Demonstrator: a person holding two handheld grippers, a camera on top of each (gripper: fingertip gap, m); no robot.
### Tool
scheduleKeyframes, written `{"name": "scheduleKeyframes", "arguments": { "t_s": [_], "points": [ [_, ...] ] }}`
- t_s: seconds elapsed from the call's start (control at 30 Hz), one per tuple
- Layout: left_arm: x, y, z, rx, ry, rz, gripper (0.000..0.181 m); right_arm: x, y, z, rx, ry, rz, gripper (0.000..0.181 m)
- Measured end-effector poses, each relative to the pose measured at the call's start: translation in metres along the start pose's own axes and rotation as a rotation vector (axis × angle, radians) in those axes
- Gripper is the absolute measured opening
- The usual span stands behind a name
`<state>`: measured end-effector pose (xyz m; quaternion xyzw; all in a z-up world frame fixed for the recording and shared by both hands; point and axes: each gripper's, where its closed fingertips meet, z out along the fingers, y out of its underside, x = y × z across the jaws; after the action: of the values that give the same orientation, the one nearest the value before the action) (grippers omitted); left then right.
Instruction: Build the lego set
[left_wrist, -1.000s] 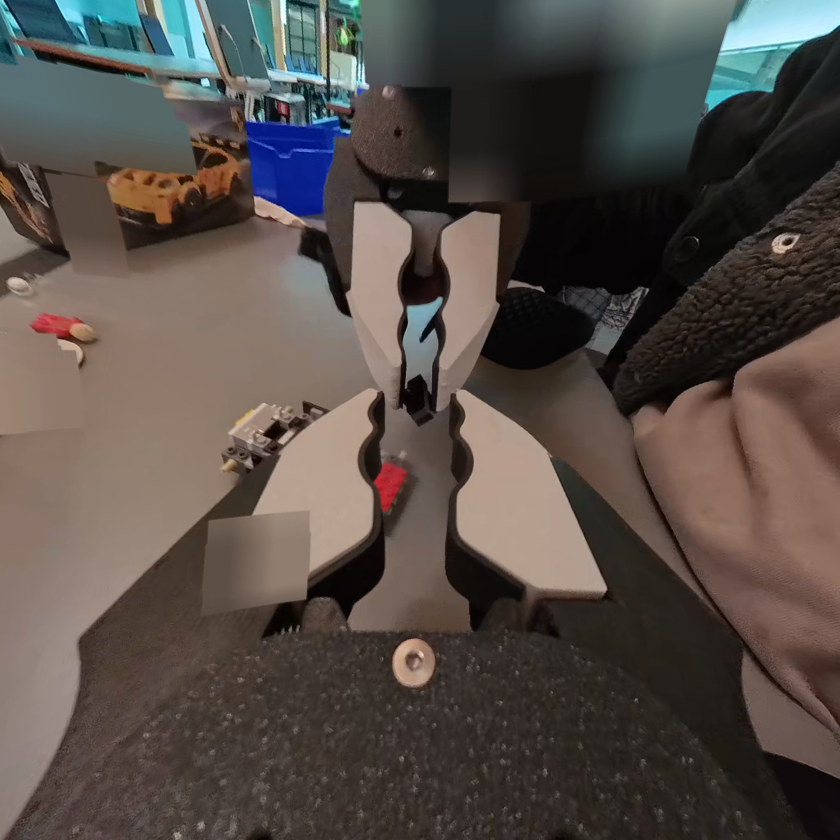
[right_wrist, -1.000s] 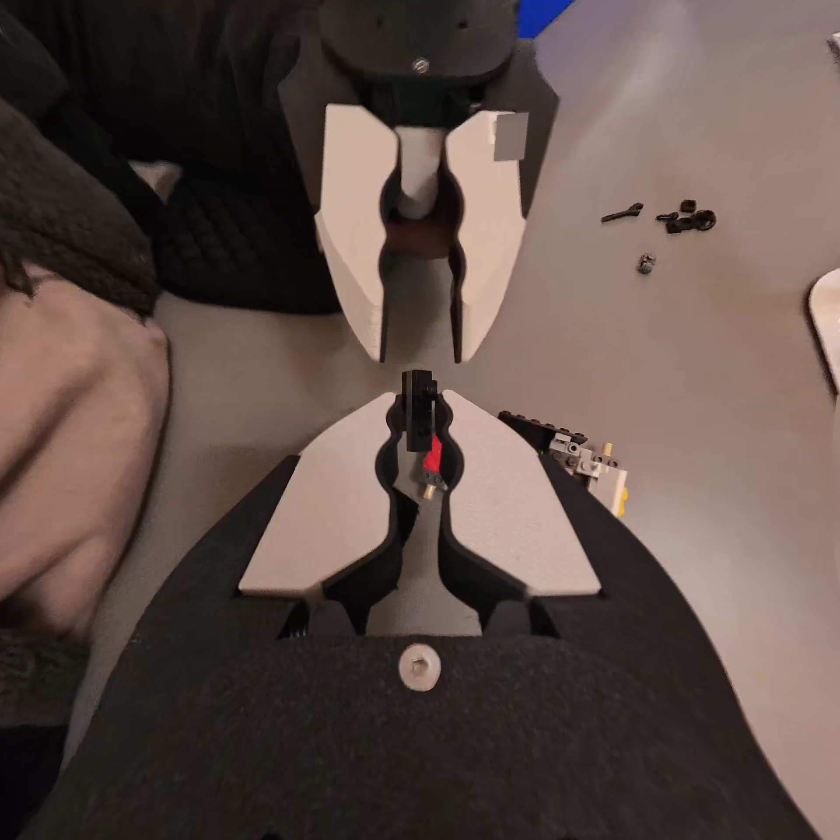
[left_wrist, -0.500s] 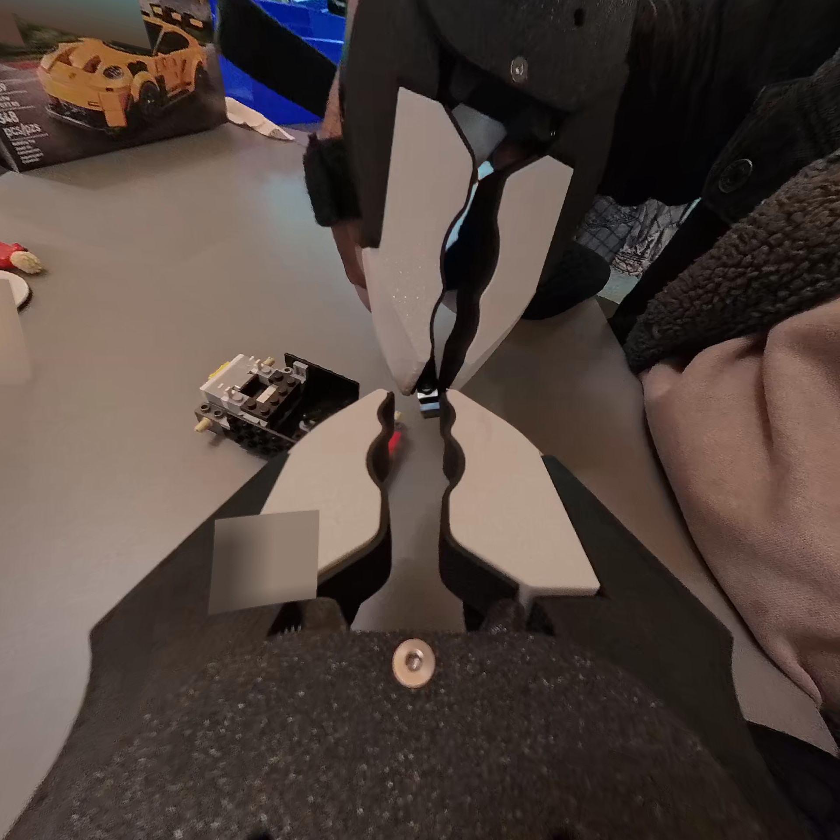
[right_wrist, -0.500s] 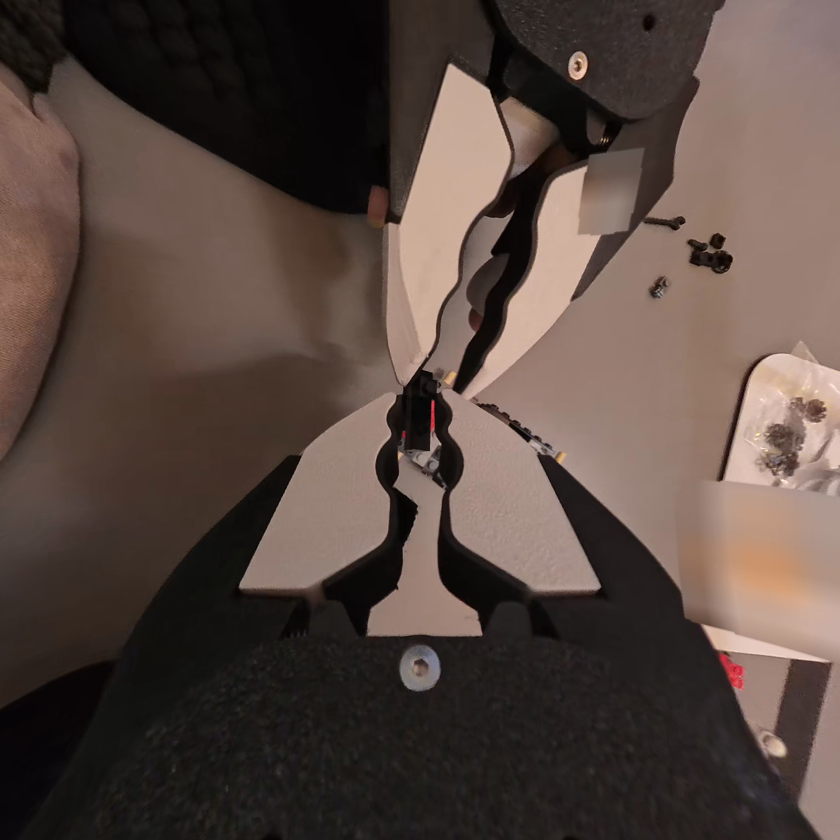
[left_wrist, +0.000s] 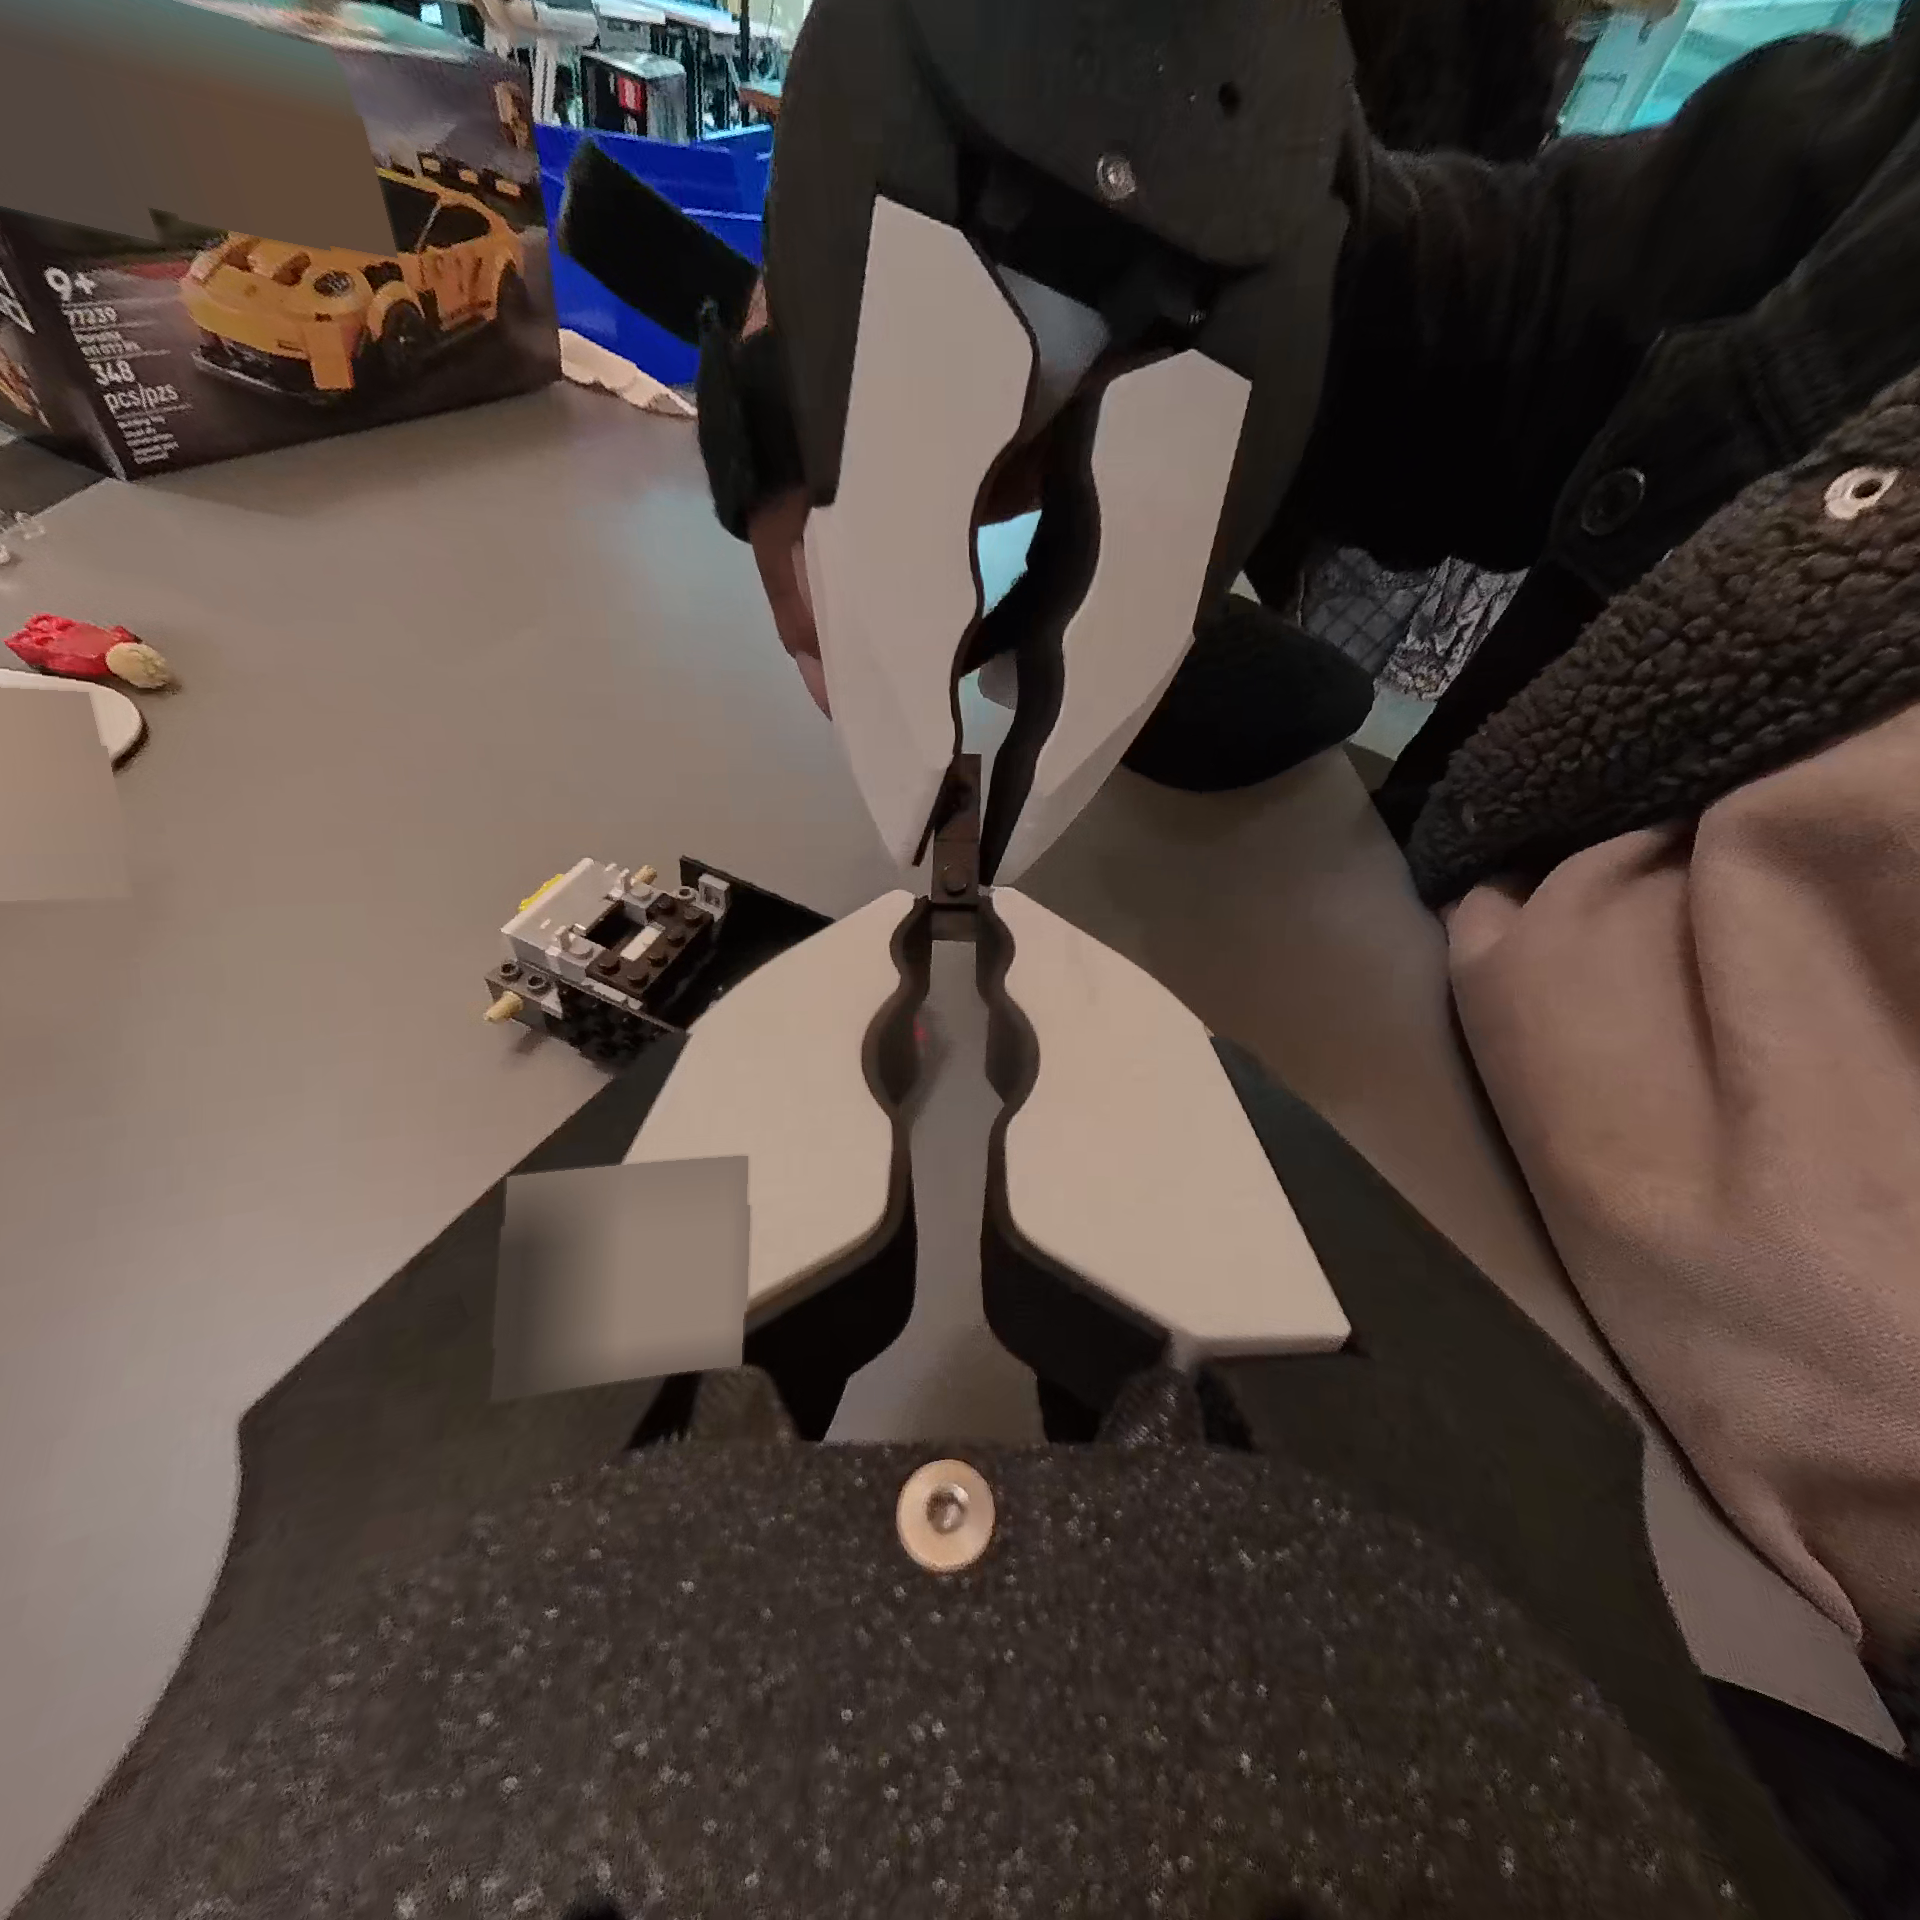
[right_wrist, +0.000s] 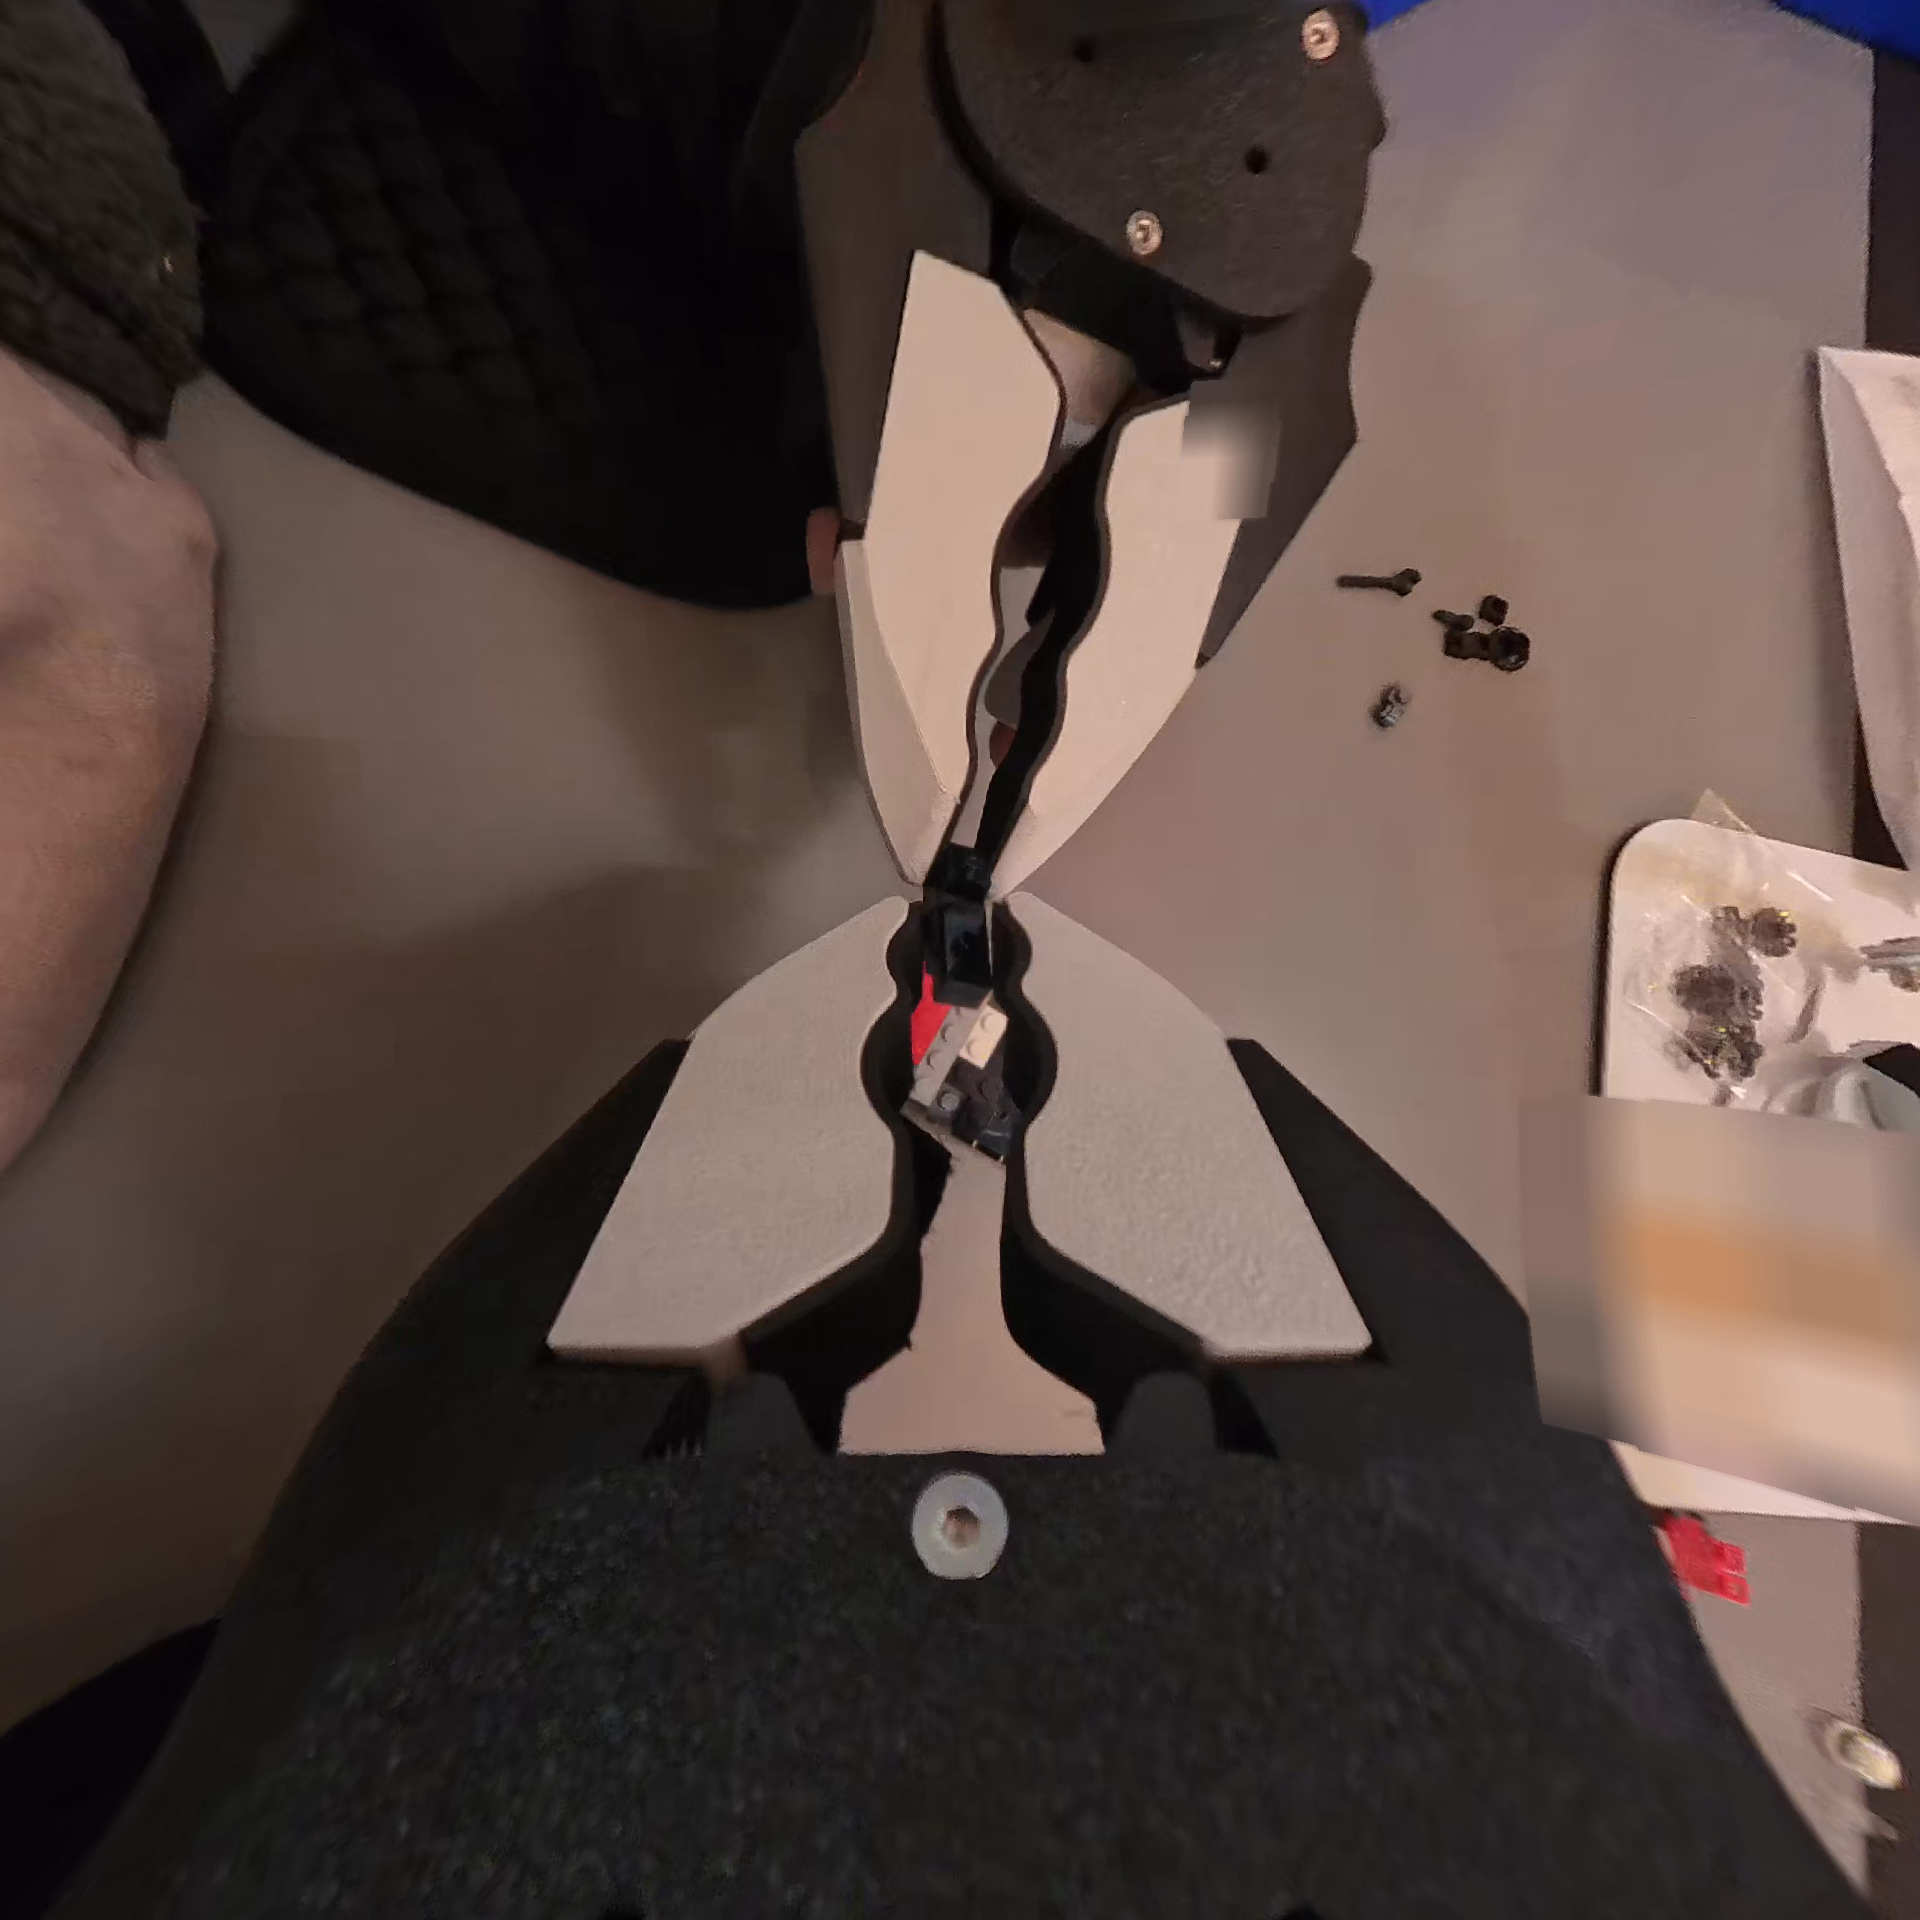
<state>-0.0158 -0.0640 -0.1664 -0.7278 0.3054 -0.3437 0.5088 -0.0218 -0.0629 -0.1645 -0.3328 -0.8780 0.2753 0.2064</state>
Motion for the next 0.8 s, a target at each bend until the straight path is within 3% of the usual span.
{"name": "scheduleKeyframes", "arguments": {
  "t_s": [0.03,0.3,0.4,0.57,0.8],
  "points": [
    [-0.001,-0.002,-0.001,0.012,-0.001,-0.002,0.008,0.001,0.0,-0.002,0.017,-0.002,0.021,0.012],
    [-0.003,-0.03,-0.016,0.2,0.017,-0.07,0.008,0.01,-0.02,-0.013,0.332,-0.016,0.278,0.02],
    [-0.001,-0.035,-0.018,0.235,0.036,-0.079,0.008,0.014,-0.027,-0.016,0.394,0.005,0.296,0.01],
    [-0.002,-0.035,-0.018,0.24,0.037,-0.091,0.008,0.013,-0.026,-0.017,0.329,-0.068,0.322,0.008],
    [0.001,-0.02,-0.008,0.133,0.05,-0.098,0.022,0.007,-0.009,-0.015,0.06,-0.183,0.282,0.007]
  ]
}}
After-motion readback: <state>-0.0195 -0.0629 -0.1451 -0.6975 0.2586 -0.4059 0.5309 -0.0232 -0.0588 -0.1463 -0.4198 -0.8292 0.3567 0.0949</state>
